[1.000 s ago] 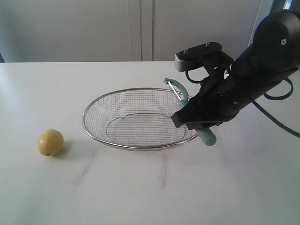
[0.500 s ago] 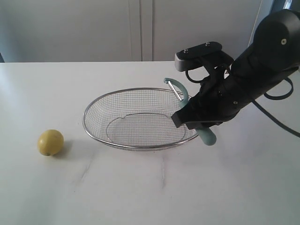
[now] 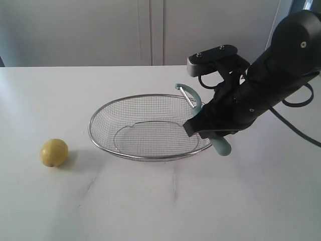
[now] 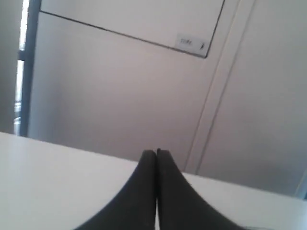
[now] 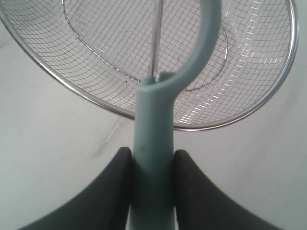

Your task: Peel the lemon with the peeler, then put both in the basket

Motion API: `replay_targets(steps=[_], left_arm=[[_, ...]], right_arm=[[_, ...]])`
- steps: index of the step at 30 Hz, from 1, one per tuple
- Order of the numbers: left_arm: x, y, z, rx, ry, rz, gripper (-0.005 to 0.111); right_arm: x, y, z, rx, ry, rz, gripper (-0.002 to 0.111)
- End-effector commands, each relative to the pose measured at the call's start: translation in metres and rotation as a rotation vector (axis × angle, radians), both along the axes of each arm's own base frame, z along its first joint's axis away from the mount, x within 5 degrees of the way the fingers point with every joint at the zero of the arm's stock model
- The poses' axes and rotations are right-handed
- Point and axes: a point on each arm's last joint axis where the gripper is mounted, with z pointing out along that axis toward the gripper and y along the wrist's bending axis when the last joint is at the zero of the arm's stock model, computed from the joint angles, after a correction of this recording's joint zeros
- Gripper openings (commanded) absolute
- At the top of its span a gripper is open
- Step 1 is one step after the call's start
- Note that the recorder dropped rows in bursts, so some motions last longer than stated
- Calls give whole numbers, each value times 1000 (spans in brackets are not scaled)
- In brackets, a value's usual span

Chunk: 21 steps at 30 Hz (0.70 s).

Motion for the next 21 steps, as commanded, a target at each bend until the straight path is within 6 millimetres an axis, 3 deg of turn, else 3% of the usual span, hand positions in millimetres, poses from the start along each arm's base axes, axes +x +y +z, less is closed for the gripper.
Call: replay_targets(steps=[1,7,13,21], left_arm=[[23,8,13,196,210,107,0],[66,-4,12,392,539,2,0],[114,-45,-21,490,974,-291,0],[161,-70,-59,284,1036,-317,1]], right_arm=[[3,-1,4,16,-22,-16,0],[4,-1,4,22,-35,-18,0],[4,-1,4,23,-36,-19,0],[4,0,5,43,-26,-27,0]])
